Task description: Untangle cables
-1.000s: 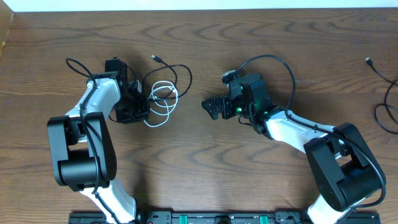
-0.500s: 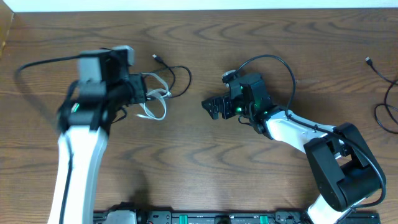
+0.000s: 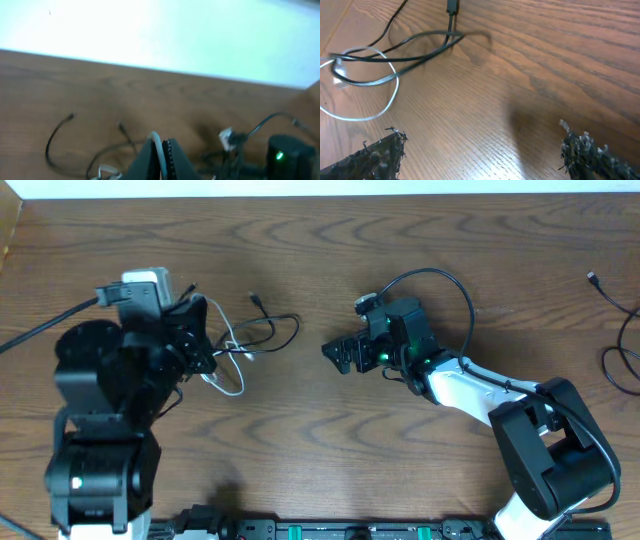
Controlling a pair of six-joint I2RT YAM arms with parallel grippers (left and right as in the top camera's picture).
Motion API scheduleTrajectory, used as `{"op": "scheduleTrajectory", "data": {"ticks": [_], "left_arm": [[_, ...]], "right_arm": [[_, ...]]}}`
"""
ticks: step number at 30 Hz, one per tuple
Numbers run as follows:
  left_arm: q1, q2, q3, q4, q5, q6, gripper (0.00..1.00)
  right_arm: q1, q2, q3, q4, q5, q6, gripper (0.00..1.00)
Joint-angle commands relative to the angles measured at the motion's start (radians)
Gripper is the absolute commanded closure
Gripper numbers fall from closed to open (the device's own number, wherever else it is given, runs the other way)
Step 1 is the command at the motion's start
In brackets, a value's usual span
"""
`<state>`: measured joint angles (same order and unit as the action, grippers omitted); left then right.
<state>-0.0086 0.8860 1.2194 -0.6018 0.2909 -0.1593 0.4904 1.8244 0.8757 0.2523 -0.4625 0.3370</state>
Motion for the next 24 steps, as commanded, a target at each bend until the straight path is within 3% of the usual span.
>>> {"op": "scheduleTrajectory", "data": {"ticks": [1, 5, 9, 11, 13, 15, 24], "left_arm": [[0.001, -0.050, 0.009, 0.060, 0.015, -0.045, 0.93], [0.001, -0.058, 0.009, 0.084, 0.016, -0.045, 0.93], [0.001, -0.056, 0.009, 0.069, 0.016, -0.045, 0.93], [0.001, -0.056, 0.009, 0.070, 0.016, -0.055, 0.92], [0.000, -0.055, 0.009, 0.073, 0.021, -0.117, 0.92], [0.000, -0.047, 0.009, 0.100, 0.126, -0.135, 0.93], [0.000, -0.003, 0.009, 0.237, 0.387, -0.259, 0.93]], "right_arm": [[0.000, 0.003, 0.003, 0.002, -0.027, 0.006, 0.01], [0.000, 0.003, 0.003, 0.077, -0.206, -0.058, 0.01], [0.000, 0.003, 0.003, 0.353, -0.494, -0.053, 0.01], [0.002, 0.003, 0.003, 0.467, -0.537, 0.002, 0.01], [0.012, 0.003, 0.003, 0.600, -0.542, 0.069, 0.01], [0.040, 0.003, 0.003, 0.713, -0.515, 0.072, 0.01], [0.169, 0.003, 0.003, 0.670, -0.256, -0.031, 0.01]]}}
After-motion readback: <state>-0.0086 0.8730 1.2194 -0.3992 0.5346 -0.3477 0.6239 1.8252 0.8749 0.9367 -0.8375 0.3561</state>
